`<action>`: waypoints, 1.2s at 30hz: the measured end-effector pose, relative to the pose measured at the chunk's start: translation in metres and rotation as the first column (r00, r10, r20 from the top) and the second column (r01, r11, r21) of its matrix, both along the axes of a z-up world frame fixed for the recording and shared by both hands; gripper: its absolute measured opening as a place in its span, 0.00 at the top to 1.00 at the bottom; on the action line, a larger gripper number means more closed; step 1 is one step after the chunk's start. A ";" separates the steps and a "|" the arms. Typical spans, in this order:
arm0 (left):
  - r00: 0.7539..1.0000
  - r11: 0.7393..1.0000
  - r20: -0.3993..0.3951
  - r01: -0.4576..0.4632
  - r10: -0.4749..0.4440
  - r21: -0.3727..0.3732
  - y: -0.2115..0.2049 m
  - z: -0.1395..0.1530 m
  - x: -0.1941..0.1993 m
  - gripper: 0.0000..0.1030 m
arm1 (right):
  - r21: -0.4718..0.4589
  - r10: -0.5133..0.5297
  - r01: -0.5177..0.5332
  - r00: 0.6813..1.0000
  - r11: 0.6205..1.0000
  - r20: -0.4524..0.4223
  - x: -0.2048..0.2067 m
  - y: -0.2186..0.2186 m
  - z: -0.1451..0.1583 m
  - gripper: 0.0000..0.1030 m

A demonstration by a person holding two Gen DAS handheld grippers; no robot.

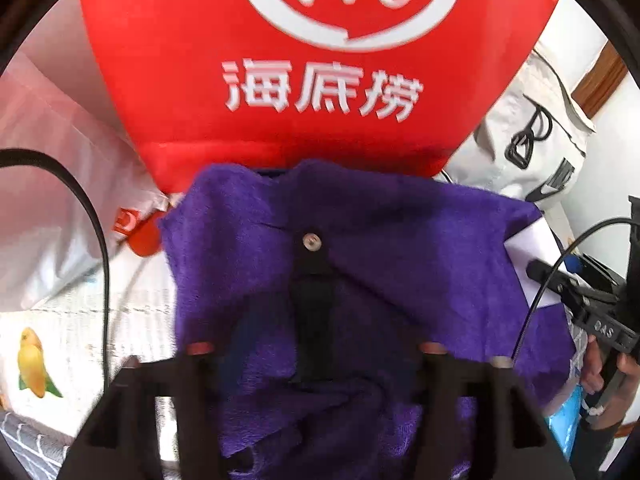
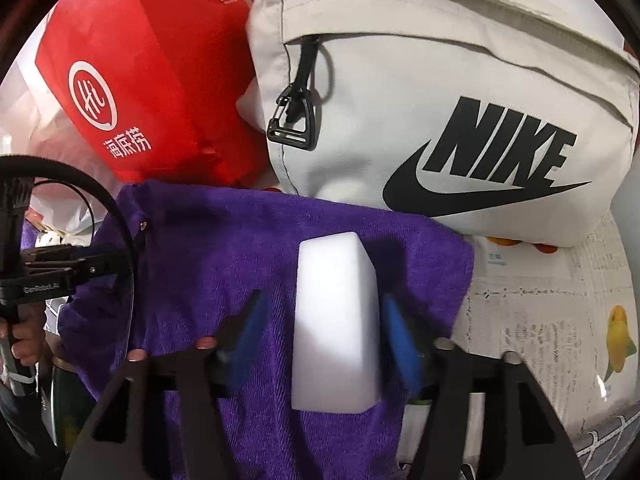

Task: Organize soft objects
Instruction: 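Open the right gripper to release the sponge on the purple towel, then withdraw both tools back from the headboard toward the pile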

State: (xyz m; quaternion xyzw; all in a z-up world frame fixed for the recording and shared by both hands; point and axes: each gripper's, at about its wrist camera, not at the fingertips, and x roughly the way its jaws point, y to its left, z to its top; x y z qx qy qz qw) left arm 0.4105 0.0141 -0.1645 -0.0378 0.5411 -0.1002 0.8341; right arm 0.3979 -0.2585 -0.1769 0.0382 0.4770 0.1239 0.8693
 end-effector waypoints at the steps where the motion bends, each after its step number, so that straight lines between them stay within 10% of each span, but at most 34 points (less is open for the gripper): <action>1: 1.000 1.000 0.017 -0.012 0.011 0.009 0.001 0.004 -0.001 0.30 | -0.007 0.000 0.000 1.000 1.000 0.001 0.000 0.001 0.001 0.37; 20: 0.976 0.993 0.216 0.000 -0.026 0.116 -0.031 0.057 -0.023 0.22 | -0.001 -0.125 0.126 0.989 0.992 0.083 -0.036 -0.020 0.047 0.22; 27: 0.983 1.000 0.184 0.017 -0.021 0.024 -0.026 0.072 -0.037 0.22 | -0.197 -0.088 0.104 0.992 0.975 0.087 -0.068 -0.004 0.056 0.23; 36: 0.928 0.998 0.366 0.063 -0.066 0.021 -0.036 0.139 -0.095 0.22 | -0.122 -0.070 0.077 0.996 0.990 0.058 -0.132 0.005 0.066 0.26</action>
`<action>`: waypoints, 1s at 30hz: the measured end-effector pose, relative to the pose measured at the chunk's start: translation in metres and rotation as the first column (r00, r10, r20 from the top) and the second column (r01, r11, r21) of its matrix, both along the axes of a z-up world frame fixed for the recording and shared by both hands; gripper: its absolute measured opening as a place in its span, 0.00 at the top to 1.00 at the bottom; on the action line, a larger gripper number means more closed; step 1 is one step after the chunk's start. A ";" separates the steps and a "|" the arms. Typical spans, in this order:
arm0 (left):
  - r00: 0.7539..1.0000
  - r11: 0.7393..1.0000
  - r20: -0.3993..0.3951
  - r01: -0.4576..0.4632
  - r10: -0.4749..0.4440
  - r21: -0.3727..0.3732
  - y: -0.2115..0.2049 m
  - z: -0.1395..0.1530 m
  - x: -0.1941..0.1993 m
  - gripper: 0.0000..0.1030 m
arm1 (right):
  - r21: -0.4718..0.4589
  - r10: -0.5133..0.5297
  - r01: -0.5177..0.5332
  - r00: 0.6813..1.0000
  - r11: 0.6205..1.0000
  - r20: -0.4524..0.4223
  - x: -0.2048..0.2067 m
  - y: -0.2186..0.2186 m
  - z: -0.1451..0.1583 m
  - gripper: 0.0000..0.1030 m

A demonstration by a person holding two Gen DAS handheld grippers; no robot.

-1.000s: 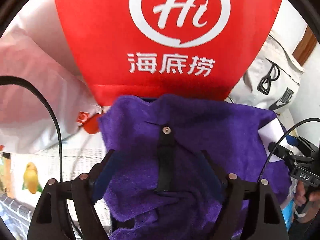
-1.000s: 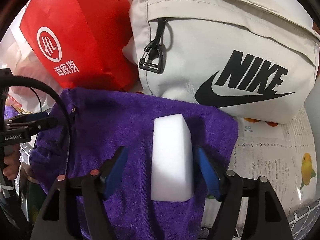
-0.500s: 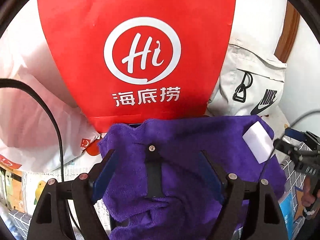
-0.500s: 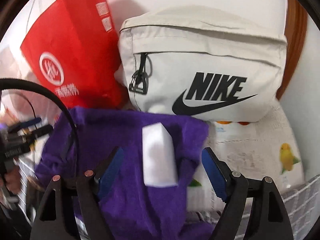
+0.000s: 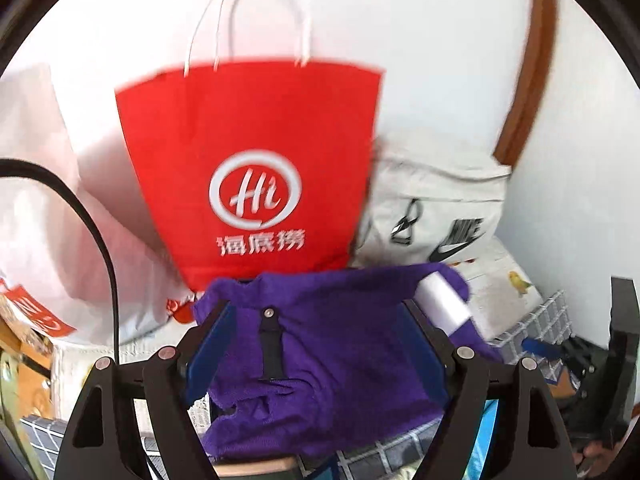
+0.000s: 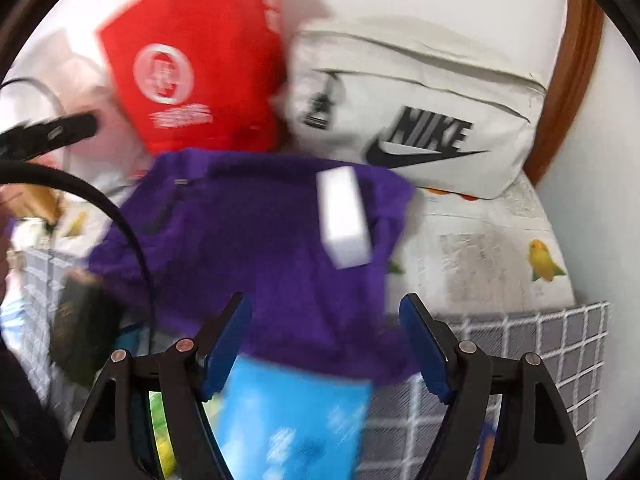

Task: Organize soft objects
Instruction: 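Withdraw both tools back from the headboard toward the pile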

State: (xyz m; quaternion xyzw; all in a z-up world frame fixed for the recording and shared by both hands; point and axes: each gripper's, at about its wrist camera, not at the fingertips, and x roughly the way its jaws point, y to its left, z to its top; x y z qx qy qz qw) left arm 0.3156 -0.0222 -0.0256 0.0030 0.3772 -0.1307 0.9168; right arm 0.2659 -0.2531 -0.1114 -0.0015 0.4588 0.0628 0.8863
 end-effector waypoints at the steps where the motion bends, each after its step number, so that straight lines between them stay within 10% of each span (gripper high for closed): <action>1: 1.000 1.000 0.011 0.007 -0.007 -0.006 0.000 0.007 -0.007 0.22 | 0.019 0.015 -0.016 1.000 1.000 0.018 -0.010 0.004 0.004 0.26; 11: 0.999 0.998 0.006 -0.054 0.053 0.012 0.028 0.046 -0.086 0.22 | 0.092 0.200 -0.214 0.970 0.972 0.139 -0.105 0.054 0.023 0.25; 30: 0.942 0.949 -0.116 -0.316 0.314 0.004 0.156 -0.052 -0.213 0.21 | -0.111 0.436 -0.435 0.900 0.893 -0.015 -0.075 0.164 -0.059 0.40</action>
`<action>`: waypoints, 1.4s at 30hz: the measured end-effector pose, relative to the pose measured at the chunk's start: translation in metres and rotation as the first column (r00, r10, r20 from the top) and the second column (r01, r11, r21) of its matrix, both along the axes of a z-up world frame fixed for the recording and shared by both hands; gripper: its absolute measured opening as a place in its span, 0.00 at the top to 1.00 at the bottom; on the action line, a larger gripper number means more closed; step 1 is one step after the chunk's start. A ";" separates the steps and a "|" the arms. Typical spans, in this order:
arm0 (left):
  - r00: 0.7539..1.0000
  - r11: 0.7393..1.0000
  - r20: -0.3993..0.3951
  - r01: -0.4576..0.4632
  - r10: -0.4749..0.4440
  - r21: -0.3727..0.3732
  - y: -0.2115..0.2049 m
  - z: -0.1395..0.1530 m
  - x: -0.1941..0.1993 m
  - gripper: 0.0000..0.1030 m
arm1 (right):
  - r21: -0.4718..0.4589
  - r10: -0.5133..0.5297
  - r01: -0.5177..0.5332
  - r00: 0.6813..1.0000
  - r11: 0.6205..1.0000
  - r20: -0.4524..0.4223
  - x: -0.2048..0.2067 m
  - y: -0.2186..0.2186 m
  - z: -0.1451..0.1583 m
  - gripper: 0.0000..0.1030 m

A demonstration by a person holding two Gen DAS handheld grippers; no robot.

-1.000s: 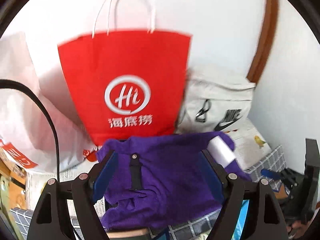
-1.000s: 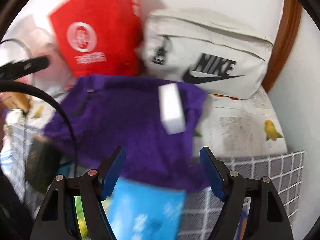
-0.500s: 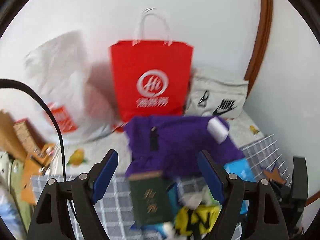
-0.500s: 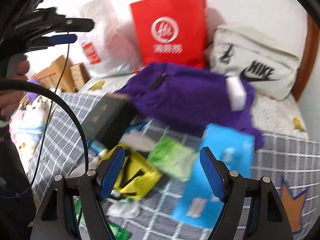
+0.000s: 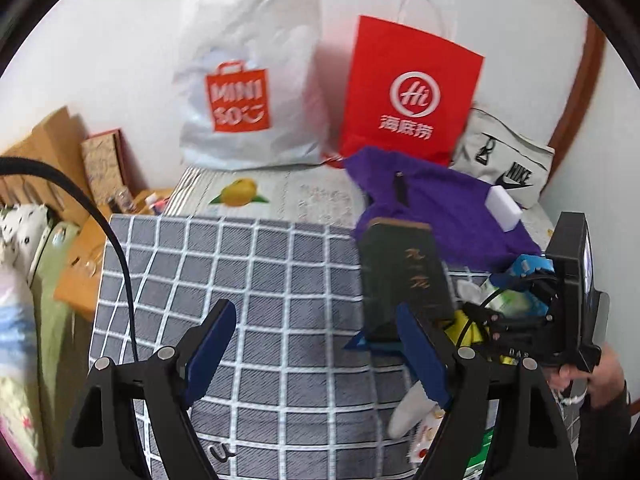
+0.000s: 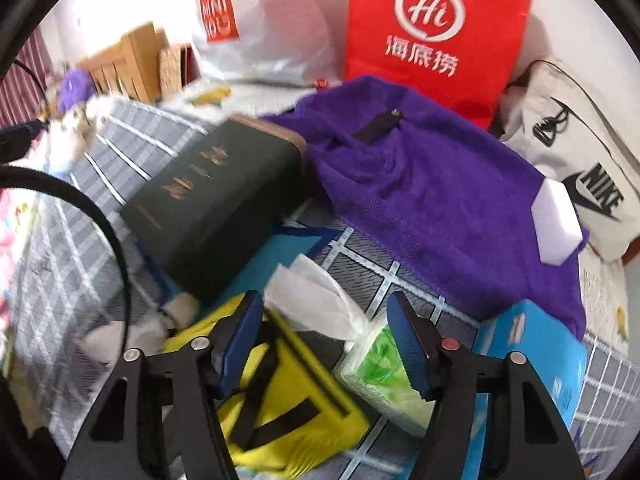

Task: Organize soft objects
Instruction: 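Withdraw both tools back from the headboard toward the pile, then grasp the white glove with the left gripper and lift it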

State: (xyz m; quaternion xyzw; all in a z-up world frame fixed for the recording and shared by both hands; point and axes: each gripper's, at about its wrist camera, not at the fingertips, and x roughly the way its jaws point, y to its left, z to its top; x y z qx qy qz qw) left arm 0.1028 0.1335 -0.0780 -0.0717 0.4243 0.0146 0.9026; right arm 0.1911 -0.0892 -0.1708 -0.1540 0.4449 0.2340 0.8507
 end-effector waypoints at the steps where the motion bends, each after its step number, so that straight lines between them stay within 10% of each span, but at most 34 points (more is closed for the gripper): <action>1: 1.000 1.000 -0.001 -0.007 0.007 -0.010 0.003 -0.002 -0.002 0.21 | -0.018 0.005 -0.005 1.000 1.000 0.003 0.002 0.003 -0.002 0.42; 5: 1.000 0.999 -0.019 -0.023 0.023 -0.036 0.008 -0.013 -0.004 0.21 | -0.096 0.018 -0.015 0.999 0.995 0.034 0.010 0.010 -0.011 0.94; 19: 0.995 0.996 -0.079 0.051 -0.057 -0.070 -0.024 -0.037 -0.018 0.21 | 0.214 -0.028 0.028 1.000 0.976 -0.001 -0.020 -0.032 0.053 0.95; 26: 0.975 0.977 -0.147 0.139 -0.164 -0.163 -0.053 -0.065 -0.019 0.21 | 0.277 -0.059 0.059 0.998 0.959 -0.009 -0.057 -0.054 0.067 0.95; 38: 0.930 0.950 -0.199 0.291 -0.308 -0.111 -0.112 -0.100 -0.001 0.22 | 0.321 -0.120 0.122 0.992 0.939 -0.024 -0.109 -0.081 0.057 0.95; 42: 0.929 0.949 -0.194 0.302 -0.314 -0.088 -0.118 -0.103 0.001 0.66 | 0.337 -0.137 0.140 0.990 0.931 -0.032 -0.116 -0.089 0.054 0.95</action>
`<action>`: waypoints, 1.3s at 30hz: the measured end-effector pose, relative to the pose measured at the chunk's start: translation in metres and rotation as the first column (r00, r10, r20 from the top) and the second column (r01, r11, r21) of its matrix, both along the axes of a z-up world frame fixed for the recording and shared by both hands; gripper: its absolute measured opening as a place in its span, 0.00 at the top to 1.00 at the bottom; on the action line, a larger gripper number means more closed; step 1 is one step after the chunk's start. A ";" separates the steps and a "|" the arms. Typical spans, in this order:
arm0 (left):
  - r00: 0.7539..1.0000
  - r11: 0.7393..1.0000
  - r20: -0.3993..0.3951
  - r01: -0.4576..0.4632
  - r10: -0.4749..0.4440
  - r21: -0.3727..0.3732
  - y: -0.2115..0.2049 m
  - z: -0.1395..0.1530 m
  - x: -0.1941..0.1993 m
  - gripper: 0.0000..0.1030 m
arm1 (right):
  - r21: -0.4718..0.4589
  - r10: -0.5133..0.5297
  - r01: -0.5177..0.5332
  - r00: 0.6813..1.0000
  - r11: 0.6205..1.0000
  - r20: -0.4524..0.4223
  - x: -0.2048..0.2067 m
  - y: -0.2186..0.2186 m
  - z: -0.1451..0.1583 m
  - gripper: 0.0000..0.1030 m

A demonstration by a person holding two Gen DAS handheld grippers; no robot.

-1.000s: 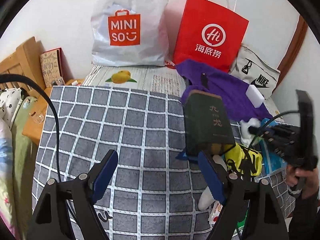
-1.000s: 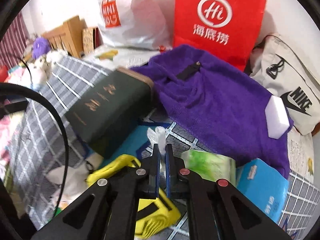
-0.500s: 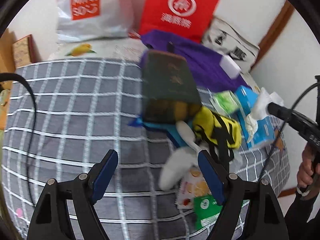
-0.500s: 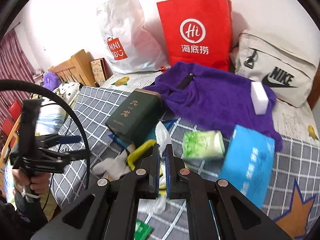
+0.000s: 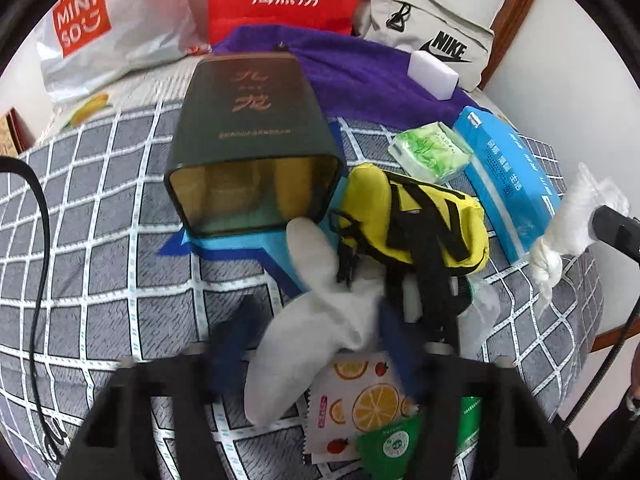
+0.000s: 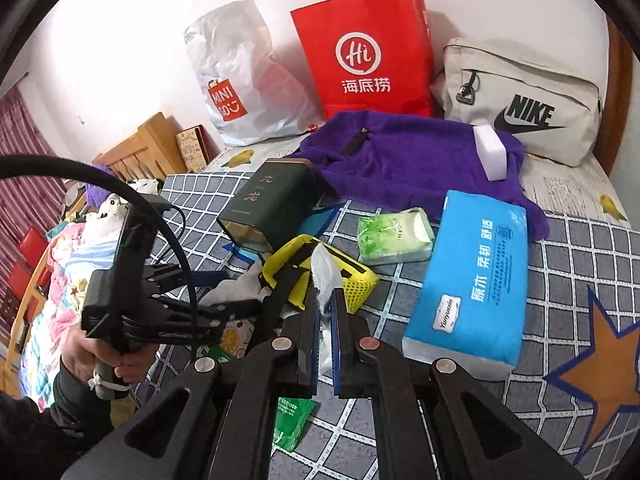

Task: Organize soft objects
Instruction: 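Grasp the white glove with the left gripper and lift it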

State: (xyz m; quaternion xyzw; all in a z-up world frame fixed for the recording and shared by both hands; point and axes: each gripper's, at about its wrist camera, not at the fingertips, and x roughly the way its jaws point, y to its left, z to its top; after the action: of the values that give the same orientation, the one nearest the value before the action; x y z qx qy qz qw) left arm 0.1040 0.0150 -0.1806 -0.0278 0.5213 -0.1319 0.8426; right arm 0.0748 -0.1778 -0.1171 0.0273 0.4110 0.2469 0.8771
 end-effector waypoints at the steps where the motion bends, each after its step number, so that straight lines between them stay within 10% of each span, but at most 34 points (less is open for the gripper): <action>1: 1.000 0.999 -0.010 0.029 -0.029 -0.030 -0.002 0.001 -0.001 0.75 | 0.001 -0.005 0.005 1.000 1.000 0.002 -0.001 -0.002 0.000 0.95; 4: 0.999 0.998 0.006 0.040 -0.040 -0.045 -0.003 0.011 -0.008 0.88 | 0.011 -0.020 0.020 1.000 1.000 0.002 -0.003 -0.008 0.001 0.95; 21: 0.978 0.995 0.208 0.027 -0.005 -0.101 0.017 0.120 -0.050 0.89 | 0.081 -0.034 0.032 0.999 0.996 0.026 -0.017 -0.024 0.014 0.95; 39: 0.956 0.990 0.292 0.053 -0.012 -0.132 0.013 0.165 -0.024 0.89 | 0.084 -0.024 0.020 0.999 0.996 0.043 0.003 -0.029 0.027 0.95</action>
State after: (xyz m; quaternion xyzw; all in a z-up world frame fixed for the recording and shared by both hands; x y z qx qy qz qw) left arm 0.0804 0.0285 -0.0152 -0.0580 0.3820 -0.1842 0.9038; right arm 0.0776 -0.2070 -0.0896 0.0631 0.3807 0.2547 0.8867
